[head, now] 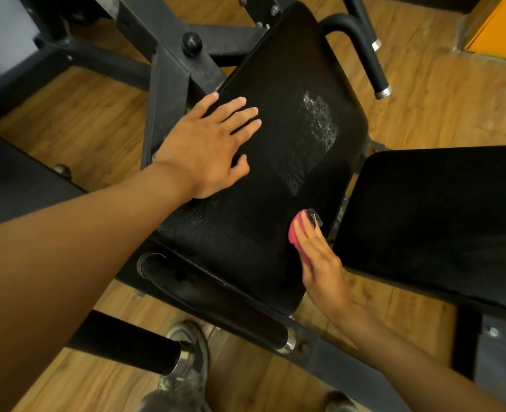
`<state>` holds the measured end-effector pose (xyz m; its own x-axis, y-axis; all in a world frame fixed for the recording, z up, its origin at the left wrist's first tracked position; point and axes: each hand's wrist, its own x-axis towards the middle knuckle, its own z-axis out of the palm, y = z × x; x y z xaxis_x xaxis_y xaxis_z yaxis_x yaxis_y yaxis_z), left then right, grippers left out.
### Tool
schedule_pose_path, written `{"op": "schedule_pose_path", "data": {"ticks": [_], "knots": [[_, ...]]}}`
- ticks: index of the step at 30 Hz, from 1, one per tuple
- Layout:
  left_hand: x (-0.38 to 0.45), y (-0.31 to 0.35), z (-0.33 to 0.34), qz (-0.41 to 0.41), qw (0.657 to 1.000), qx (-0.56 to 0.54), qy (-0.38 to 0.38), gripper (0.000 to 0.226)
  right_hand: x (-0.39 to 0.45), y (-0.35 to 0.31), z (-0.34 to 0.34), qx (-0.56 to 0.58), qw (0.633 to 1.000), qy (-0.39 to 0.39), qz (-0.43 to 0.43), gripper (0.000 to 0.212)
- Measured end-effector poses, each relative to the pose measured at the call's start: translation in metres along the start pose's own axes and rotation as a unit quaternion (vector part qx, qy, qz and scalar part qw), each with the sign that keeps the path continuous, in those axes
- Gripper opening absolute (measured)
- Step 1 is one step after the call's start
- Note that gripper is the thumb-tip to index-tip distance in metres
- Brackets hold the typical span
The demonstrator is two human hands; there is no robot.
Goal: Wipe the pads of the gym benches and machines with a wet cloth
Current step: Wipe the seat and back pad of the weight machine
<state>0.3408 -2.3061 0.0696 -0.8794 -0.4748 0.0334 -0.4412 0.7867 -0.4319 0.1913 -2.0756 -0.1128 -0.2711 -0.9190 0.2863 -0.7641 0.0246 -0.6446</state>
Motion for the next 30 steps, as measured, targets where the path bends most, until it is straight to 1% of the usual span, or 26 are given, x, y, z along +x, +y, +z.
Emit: {"op": "schedule_pose_path", "data": {"ticks": [2, 5, 8, 11, 12, 14, 16, 18, 21, 23, 25, 28, 30], "knots": [[-0.001, 0.001, 0.000, 0.000, 1.000, 0.002, -0.004, 0.068, 0.014, -0.014, 0.002, 0.027, 0.999, 0.028, 0.020, 0.062], [0.000, 0.001, -0.002, 0.002, 1.000, 0.002, -0.010, 0.067, 0.067, -0.035, -0.001, 0.050, 0.997, 0.037, -0.045, 0.056], [-0.001, 0.002, -0.003, 0.000, 1.000, -0.002, -0.008, 0.066, 0.110, -0.054, -0.001, 0.061, 0.996, 0.040, -0.045, 0.055], [0.000, 0.001, -0.003, -0.002, 1.000, -0.010, -0.014, 0.065, 0.093, -0.042, -0.005, 0.047, 0.996, 0.025, -0.071, 0.057], [-0.001, 0.002, -0.003, -0.003, 1.000, -0.010, -0.015, 0.065, 0.076, -0.031, -0.007, 0.047, 0.996, 0.023, -0.067, 0.059], [0.000, 0.002, -0.003, -0.005, 1.000, -0.010, -0.015, 0.066, 0.042, -0.020, -0.007, 0.053, 0.998, 0.028, -0.021, 0.063], [0.000, 0.002, -0.003, -0.004, 1.000, -0.012, -0.014, 0.066, 0.032, -0.024, -0.004, 0.044, 0.998, 0.044, 0.016, 0.065], [-0.001, 0.003, -0.003, -0.005, 1.000, -0.010, -0.015, 0.066, 0.059, -0.035, -0.004, 0.038, 0.997, 0.055, 0.029, 0.064], [0.000, 0.003, -0.002, -0.007, 1.000, -0.008, -0.016, 0.065, 0.137, -0.047, -0.009, 0.032, 0.996, 0.078, 0.035, 0.060], [-0.001, 0.002, -0.003, -0.008, 1.000, -0.012, -0.015, 0.065, 0.161, -0.051, -0.010, 0.033, 0.995, 0.075, 0.049, 0.055], [-0.001, 0.003, -0.004, -0.009, 1.000, -0.017, -0.018, 0.065, 0.139, -0.051, -0.013, 0.020, 0.998, 0.054, 0.024, 0.056], [0.000, 0.004, -0.004, -0.011, 0.999, -0.025, -0.017, 0.065, 0.055, -0.047, -0.010, 0.032, 0.999, 0.013, -0.003, 0.065], [-0.001, 0.004, -0.004, -0.011, 0.999, -0.026, -0.016, 0.065, 0.030, -0.047, -0.005, 0.036, 0.999, 0.023, -0.007, 0.065]]}}
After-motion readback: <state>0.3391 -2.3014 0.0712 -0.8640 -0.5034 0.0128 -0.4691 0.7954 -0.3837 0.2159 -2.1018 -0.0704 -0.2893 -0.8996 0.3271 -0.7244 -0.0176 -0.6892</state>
